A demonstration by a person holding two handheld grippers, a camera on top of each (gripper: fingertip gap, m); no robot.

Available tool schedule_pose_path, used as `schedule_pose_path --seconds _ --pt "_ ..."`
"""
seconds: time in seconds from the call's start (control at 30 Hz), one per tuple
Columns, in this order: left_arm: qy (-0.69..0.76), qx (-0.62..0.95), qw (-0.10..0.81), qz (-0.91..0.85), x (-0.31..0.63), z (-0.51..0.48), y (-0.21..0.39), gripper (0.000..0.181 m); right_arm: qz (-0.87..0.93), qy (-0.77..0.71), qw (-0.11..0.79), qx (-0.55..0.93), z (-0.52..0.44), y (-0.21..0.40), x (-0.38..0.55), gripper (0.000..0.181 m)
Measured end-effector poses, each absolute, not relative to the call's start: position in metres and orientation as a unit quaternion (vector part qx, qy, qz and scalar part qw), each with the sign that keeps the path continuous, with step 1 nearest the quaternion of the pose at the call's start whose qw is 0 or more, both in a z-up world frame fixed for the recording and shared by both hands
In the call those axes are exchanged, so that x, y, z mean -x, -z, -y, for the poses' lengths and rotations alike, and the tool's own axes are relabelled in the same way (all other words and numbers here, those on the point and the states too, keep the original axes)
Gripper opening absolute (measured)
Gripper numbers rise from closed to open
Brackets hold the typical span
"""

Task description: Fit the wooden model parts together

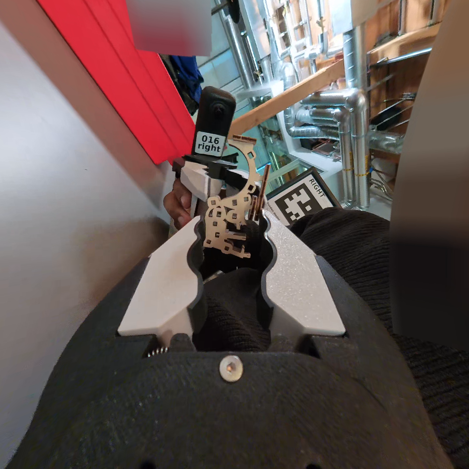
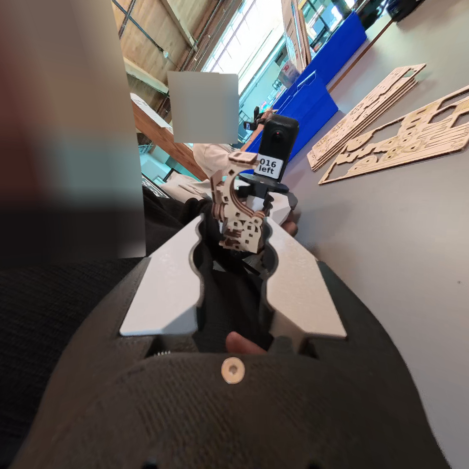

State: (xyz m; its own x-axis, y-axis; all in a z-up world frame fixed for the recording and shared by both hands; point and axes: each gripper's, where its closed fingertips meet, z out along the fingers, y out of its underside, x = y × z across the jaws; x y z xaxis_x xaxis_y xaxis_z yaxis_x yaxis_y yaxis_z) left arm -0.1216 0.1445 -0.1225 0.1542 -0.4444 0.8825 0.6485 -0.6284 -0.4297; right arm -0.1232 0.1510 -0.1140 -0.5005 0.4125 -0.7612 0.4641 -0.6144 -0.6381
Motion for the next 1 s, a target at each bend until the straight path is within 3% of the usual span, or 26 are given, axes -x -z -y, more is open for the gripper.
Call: schedule_pose_path --seconds 0.2,0.3,0.4,1.0 --pt "0.628 0.642 0.431 0.083 0.121 -0.147 0.124 0.042 -0.446 0.735 -0.004 -0.512 -0.152 0.119 0.127 0.04" --pt "0.621 0.649 0.431 0.083 0.12 -0.149 0.127 0.041 -0.46 0.727 0.003 -0.509 -0.145 0.122 0.126 0.05" --pt "0.624 0.647 0.431 0.081 0.118 -0.148 0.126 0.042 -0.459 0.726 0.004 -0.513 -0.145 0.122 0.127 0.042" --pt "0.627 0.647 0.427 0.075 0.115 -0.146 0.129 0.041 -0.465 0.719 0.037 -0.515 -0.144 0.127 0.125 0.038"
